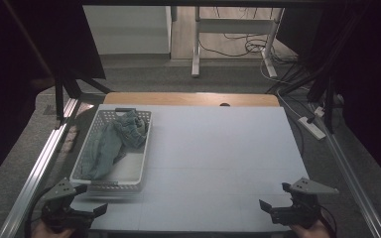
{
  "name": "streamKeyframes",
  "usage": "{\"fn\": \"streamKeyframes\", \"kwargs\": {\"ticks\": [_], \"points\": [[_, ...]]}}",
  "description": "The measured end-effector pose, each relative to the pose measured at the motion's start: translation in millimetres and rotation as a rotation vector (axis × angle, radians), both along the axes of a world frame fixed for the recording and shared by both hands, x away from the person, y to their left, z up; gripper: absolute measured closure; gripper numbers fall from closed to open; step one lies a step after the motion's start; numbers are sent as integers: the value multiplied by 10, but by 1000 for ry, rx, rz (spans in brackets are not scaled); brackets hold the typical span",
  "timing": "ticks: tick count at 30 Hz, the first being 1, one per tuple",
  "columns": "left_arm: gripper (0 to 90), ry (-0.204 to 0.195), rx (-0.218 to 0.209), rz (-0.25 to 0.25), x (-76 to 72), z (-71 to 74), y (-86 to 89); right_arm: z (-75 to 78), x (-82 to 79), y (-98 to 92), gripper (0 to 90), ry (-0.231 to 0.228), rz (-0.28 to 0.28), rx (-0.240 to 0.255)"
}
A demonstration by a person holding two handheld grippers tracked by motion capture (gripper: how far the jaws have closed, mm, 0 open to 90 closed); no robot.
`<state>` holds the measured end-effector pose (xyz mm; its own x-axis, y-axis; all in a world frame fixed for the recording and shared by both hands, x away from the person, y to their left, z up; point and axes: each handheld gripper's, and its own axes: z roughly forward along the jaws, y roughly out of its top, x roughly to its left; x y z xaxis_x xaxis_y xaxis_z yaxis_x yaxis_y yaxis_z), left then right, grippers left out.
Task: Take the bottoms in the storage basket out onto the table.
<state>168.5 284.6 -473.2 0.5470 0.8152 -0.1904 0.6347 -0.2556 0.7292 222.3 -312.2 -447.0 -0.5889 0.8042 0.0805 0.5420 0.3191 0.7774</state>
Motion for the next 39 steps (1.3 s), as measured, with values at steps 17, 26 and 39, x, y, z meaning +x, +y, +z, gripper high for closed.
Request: {"fn": "streamKeyframes", "kwargs": {"ticks": [17, 26, 39], "points": [[2, 22, 0, 5, 20, -7, 2, -12, 9, 51, 5, 19, 40, -40], [2, 36, -1, 8, 35, -11, 2, -16, 11, 63, 6, 22, 52, -48], [0, 14, -5, 0, 34, 25, -8, -20, 13, 75, 6, 29, 59, -61]]}}
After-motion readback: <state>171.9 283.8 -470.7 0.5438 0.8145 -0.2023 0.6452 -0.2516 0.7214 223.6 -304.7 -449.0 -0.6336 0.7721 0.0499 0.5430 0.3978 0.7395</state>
